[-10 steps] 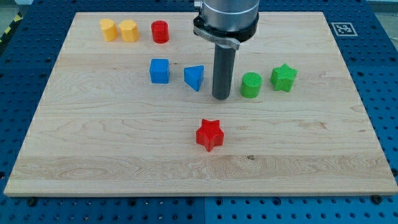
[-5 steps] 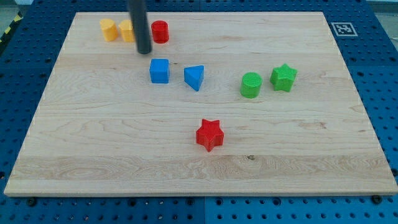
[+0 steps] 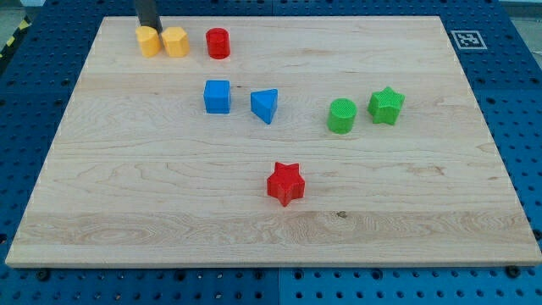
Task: Slide the yellow heart towards the center left
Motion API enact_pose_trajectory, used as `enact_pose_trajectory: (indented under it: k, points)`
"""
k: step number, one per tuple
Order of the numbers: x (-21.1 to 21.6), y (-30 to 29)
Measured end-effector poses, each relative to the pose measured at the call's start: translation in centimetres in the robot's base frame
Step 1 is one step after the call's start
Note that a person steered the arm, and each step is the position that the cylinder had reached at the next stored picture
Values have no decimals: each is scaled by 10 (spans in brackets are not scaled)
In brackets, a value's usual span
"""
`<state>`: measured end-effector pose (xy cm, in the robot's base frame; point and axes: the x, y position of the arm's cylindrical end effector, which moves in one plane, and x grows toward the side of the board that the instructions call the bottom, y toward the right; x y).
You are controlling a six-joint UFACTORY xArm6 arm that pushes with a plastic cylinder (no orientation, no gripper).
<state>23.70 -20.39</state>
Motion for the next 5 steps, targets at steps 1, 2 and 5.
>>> enact_pose_trajectory:
  k: [1,2,5]
  points:
    - [5,-1]
    - [7,-4]
    - [87,-4]
